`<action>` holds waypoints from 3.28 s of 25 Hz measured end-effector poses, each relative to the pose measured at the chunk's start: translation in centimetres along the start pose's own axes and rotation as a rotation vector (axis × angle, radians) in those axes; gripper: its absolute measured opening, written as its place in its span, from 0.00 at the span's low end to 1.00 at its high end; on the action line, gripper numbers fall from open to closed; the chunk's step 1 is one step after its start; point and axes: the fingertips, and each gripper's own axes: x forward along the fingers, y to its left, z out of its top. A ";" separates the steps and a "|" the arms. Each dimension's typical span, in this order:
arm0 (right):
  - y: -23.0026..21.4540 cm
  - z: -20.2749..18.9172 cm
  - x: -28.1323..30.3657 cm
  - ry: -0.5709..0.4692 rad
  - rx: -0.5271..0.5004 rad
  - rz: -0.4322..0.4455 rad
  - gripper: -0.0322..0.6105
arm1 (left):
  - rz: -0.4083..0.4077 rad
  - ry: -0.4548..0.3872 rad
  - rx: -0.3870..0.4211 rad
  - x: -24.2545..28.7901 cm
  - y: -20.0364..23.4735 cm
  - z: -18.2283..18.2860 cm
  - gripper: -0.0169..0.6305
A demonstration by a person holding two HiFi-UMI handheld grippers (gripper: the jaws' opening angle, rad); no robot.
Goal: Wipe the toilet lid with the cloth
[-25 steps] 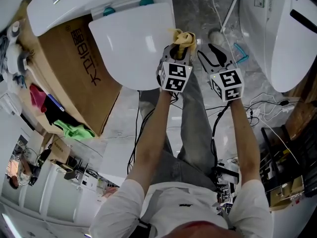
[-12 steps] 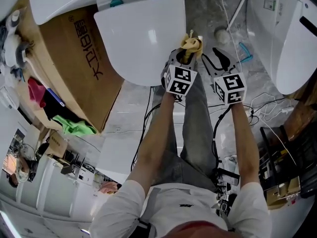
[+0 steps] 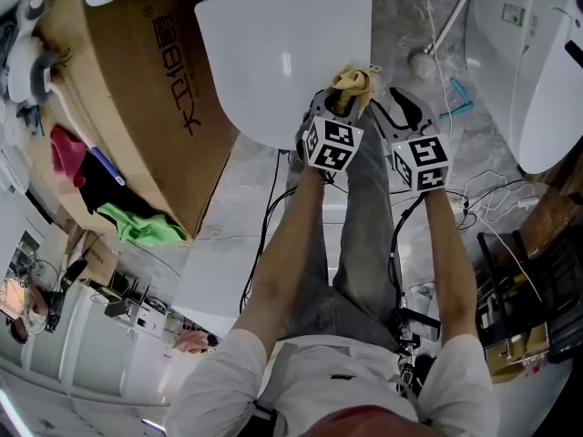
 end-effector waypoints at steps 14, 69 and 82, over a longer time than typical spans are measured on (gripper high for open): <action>5.0 0.5 2.3 0.025 -0.056 0.024 0.37 | 0.040 -0.001 -0.049 -2.7 4.1 -2.7 0.19; 18.7 2.7 6.7 0.066 -0.256 0.119 0.36 | 0.482 -0.028 -0.167 -16.8 22.8 -15.1 0.19; 15.7 -1.9 3.1 0.091 -0.242 0.140 0.36 | 0.465 -0.006 -0.179 -14.6 16.4 -16.0 0.19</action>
